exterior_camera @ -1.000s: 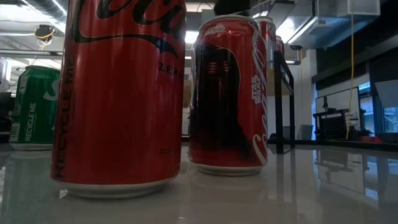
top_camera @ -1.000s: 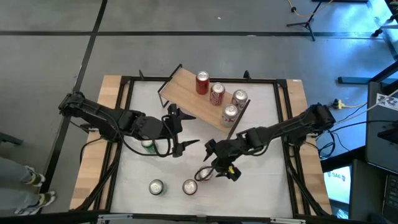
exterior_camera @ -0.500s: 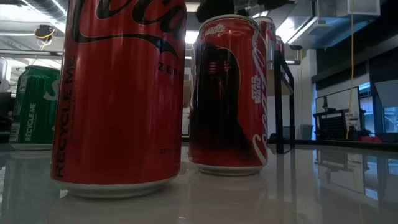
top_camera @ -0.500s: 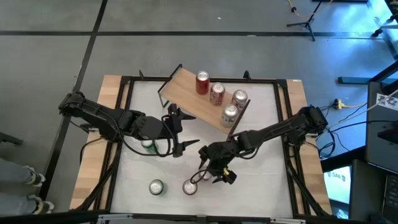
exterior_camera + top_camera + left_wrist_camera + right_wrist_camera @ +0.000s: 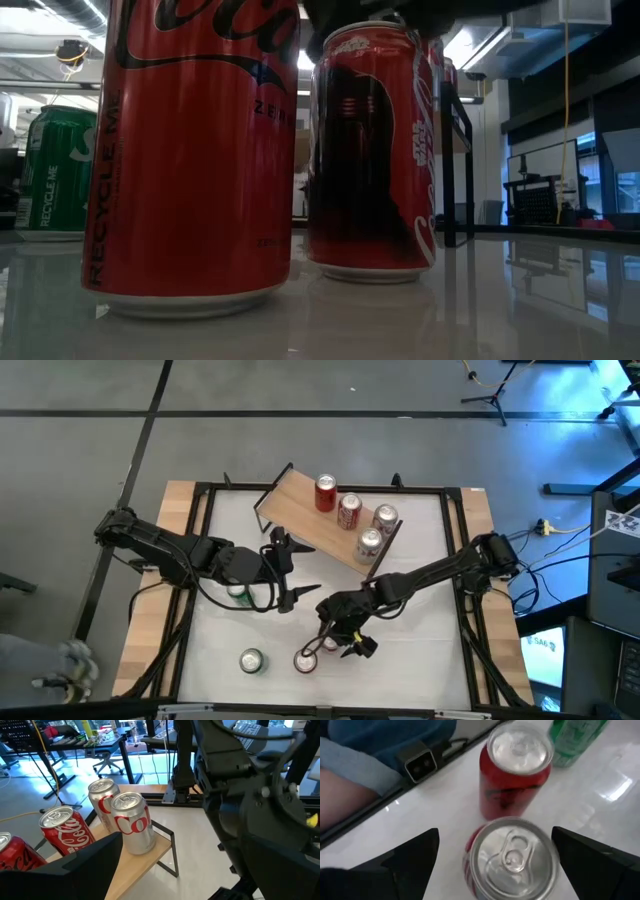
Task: Place canned beverage on shelf
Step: Put the red-white soda can on the shelf aligned with the other red-white soda cans
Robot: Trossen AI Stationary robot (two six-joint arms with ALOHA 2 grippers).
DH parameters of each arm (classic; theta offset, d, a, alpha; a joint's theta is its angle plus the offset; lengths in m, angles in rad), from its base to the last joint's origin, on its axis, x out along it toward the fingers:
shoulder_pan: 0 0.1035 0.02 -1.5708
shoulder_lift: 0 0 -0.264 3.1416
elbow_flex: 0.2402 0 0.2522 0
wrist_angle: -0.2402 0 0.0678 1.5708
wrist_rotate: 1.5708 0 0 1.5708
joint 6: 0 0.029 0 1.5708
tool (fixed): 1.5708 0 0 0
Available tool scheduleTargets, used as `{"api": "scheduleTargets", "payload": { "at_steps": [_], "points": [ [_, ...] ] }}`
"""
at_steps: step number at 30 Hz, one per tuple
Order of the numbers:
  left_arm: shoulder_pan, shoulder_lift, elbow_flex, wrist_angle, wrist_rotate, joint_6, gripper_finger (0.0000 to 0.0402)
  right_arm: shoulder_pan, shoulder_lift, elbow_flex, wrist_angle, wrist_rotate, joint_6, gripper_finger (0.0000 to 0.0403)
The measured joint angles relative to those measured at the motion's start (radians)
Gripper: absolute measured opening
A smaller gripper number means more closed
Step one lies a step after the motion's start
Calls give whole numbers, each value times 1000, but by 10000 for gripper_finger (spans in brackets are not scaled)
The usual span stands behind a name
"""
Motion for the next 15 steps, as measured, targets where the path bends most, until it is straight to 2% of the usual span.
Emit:
{"api": "scheduleTargets", "payload": {
  "at_steps": [7,15],
  "points": [
    [0,0,0,0,2,0,392,-7,0,0,-4,40,5,381],
    [0,0,0,-1,2,1,392,-7,0,0,-31,37,21,381]
  ]
}}
